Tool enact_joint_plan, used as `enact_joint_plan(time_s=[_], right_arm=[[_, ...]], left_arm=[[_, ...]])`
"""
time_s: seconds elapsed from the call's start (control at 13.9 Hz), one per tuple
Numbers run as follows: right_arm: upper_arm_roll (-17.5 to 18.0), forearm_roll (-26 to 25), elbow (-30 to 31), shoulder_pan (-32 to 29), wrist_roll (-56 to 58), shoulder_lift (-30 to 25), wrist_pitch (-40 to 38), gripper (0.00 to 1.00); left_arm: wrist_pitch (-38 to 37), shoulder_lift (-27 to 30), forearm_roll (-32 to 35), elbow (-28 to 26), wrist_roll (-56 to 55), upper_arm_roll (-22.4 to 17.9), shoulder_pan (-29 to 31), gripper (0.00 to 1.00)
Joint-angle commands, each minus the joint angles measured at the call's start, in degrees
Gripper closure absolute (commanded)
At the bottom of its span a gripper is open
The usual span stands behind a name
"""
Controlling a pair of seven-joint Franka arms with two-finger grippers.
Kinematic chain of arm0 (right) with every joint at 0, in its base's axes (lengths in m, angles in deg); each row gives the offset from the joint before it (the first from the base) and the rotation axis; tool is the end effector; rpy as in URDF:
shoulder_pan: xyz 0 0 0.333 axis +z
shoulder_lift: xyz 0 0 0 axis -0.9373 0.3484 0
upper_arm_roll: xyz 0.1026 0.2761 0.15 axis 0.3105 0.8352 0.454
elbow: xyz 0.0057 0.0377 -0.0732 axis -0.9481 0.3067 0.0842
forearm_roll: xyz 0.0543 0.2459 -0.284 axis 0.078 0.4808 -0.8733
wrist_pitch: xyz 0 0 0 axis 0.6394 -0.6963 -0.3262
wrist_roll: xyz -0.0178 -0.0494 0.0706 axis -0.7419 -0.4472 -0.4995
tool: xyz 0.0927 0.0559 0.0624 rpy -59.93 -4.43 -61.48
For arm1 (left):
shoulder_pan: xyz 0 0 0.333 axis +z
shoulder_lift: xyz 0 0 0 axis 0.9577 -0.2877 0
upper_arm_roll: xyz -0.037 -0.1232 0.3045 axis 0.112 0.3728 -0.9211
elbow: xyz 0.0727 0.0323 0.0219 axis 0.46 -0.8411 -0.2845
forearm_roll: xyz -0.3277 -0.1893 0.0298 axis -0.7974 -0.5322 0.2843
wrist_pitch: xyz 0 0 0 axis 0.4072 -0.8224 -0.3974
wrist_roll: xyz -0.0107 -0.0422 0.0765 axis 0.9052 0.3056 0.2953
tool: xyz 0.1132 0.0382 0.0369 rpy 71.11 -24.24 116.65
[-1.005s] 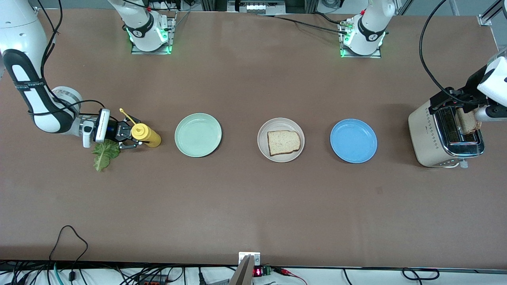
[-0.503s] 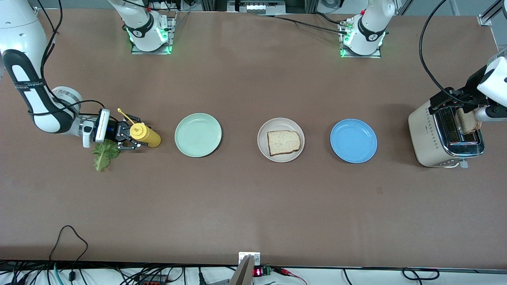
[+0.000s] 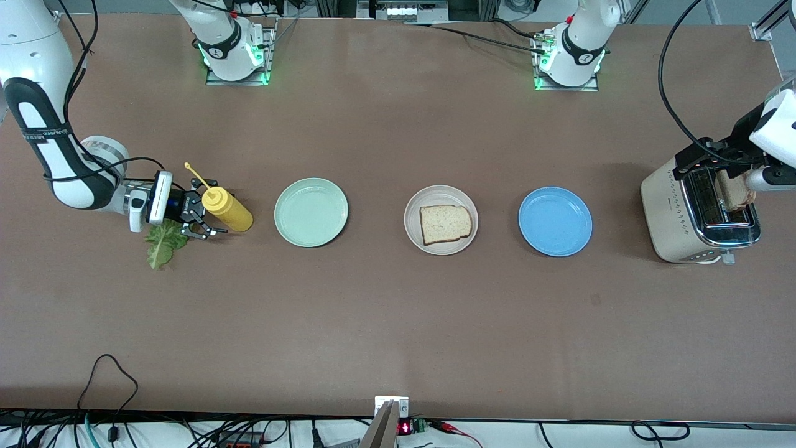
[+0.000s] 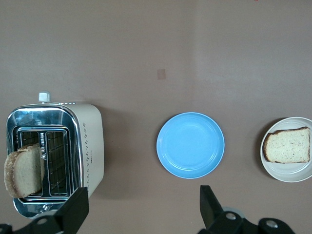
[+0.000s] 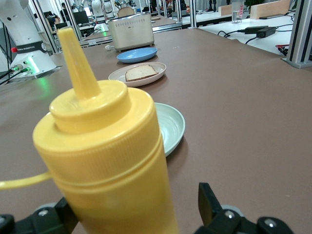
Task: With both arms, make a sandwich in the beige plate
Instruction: 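Set the yellow bottle down and hold the right gripper still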
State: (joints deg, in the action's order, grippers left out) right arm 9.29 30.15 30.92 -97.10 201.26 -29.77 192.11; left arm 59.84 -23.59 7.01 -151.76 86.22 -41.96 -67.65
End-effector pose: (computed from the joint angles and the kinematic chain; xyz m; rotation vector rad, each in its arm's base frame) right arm 0.5296 -0.0404 0.1625 -1.6391 -1.3354 -0.9016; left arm 0.5533 0.0060 0.5836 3.1351 0.0976 0.0238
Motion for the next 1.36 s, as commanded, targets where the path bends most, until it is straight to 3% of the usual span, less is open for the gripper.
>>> enact_joint_plan(time_s=[0.0, 1.01, 1.29], right_arm=[[0.6, 0.6, -0.2, -0.8, 0.7, 0.0, -0.2, 0.00], [-2.8, -2.9, 0.3, -2.1, 3.8, 0.0, -1.6, 0.00], [-3.4, -6.4, 0.3, -3.4, 3.8, -0.2, -2.9, 0.00]], left_arm=[[0.8, 0.6, 0.8, -0.9, 0.8, 0.4, 0.4, 0.00], [0.8, 0.6, 0.8, -0.9, 0.8, 0.4, 0.4, 0.00], [0.8, 0.6, 0.8, -0.9, 0.8, 0.4, 0.4, 0.00]])
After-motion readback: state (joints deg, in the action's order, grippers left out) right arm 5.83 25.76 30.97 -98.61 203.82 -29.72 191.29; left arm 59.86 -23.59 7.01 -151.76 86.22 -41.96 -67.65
